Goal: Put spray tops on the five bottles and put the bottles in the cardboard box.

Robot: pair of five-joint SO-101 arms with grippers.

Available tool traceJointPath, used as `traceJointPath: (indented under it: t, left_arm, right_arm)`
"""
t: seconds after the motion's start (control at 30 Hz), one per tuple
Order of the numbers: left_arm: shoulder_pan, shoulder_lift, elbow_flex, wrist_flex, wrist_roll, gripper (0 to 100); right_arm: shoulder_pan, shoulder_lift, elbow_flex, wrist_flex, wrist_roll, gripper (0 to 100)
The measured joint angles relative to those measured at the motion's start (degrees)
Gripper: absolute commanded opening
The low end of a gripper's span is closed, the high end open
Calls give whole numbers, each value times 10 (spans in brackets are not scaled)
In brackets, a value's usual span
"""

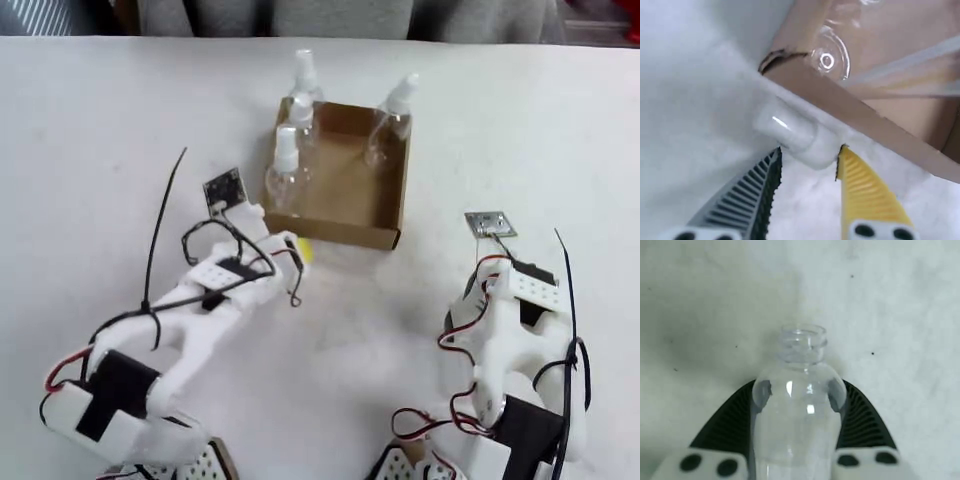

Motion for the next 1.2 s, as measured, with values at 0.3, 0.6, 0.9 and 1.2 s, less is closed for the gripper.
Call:
traceJointPath:
  t: [0.3, 0.6, 0.9, 1.2]
  left_arm:
    - [0, 4, -8, 37, 4, 188]
    - [0, -1, -25, 109, 4, 188]
    - [-13, -51, 9, 152, -18, 37]
    - [-62, -67, 23, 176, -106, 217]
  right_arm:
    - [0, 0, 0, 0, 0, 19]
    - [0, 0, 0, 0, 0, 19]
    - [0, 0, 0, 0, 0, 19]
    - [0, 0, 0, 0, 0, 19]
